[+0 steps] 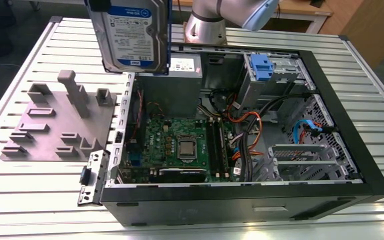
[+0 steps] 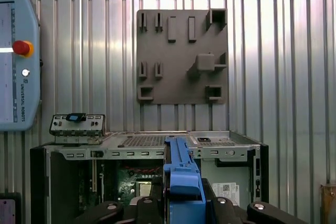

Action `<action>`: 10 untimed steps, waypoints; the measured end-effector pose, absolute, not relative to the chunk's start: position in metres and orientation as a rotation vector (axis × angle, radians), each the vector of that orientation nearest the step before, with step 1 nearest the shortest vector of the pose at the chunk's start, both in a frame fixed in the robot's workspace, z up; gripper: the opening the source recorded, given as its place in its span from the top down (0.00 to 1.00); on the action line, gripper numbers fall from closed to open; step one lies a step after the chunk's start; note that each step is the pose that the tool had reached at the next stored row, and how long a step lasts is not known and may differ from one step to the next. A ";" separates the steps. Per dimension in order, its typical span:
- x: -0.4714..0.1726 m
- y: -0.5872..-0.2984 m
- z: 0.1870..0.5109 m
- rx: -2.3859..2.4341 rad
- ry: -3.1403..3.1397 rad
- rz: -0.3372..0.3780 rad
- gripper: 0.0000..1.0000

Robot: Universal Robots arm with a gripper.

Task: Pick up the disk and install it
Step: 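Pick up the disk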

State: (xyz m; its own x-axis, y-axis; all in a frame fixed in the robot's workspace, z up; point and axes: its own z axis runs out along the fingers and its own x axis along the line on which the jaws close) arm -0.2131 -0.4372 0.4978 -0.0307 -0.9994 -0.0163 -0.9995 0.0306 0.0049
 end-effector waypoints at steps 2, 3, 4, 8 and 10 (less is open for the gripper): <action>-0.210 -0.437 0.498 -2.181 2.249 0.023 0.63; -0.208 -0.437 0.498 -2.181 2.249 0.023 0.63; -0.207 -0.437 0.498 -2.181 2.249 0.023 0.63; -0.202 -0.437 0.498 -2.181 2.249 0.023 0.63; -0.199 -0.437 0.498 -2.181 2.249 0.023 0.63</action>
